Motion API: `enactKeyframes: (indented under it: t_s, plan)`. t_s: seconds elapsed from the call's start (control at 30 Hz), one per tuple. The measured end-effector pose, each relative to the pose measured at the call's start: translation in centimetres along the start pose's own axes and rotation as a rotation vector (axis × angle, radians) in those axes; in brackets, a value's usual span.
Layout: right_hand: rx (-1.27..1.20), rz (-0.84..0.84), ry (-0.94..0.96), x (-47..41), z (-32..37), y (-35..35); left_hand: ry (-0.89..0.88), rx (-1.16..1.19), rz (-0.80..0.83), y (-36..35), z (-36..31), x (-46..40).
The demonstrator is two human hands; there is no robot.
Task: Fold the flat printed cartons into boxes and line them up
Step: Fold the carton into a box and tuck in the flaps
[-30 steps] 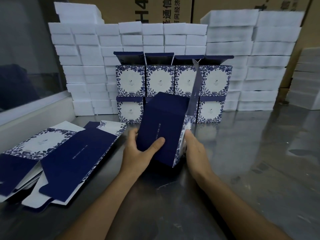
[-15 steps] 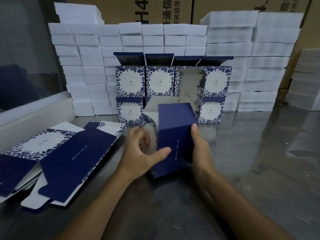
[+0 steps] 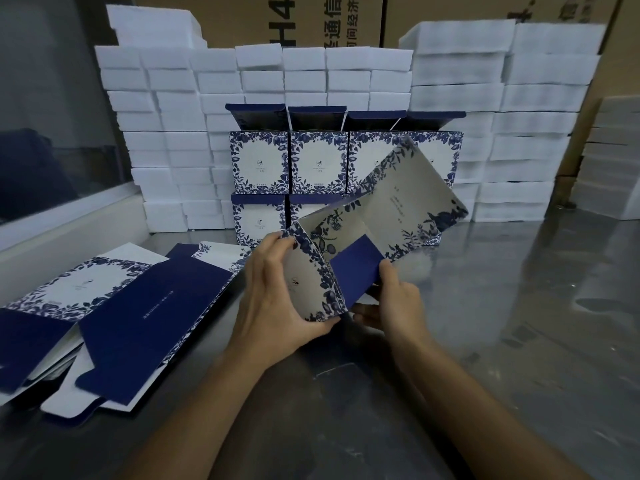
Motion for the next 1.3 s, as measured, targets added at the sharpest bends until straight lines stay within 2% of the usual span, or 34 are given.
enactKeyframes:
  t_s: [0.17, 0.4, 0.63, 0.9, 1.07, 1.3]
  plan:
    - [0.126, -0.035, 0.064, 0.2, 0.1, 0.7, 0.018, 0.026, 0.019, 0.0, 0.7, 0.0]
    - [0.083, -0.091, 0.013, -0.1, -0.4, 1.0, 0.036, 0.010, 0.055, -0.1, 0.4, 0.0]
    - [0.052, -0.067, 0.022, -0.3, -0.4, 1.1, 0.015, -0.075, 0.059, 0.0, -0.3, 0.1]
    - [0.099, 0.099, 0.034, 0.4, -0.5, -1.0, 0.095, -0.187, 0.006, -0.1, -0.1, 0.2]
    - [0.089, 0.097, 0.028, 0.5, -0.3, -0.7, 0.100, -0.236, 0.005, -0.3, -0.2, 0.2]
    - [0.209, 0.172, 0.096, 1.6, -0.3, -2.3, 0.189, -0.298, -0.027, -0.2, 0.0, 0.3]
Point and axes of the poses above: each hand's wrist, its own x-axis away from the middle knuckle, its own y-axis out of the back of the hand, z = x × y, the point moved 6 cm from there along -x, towards the middle knuckle, and after that the axes turned 2 degrees about y, right-handed, at the moved point
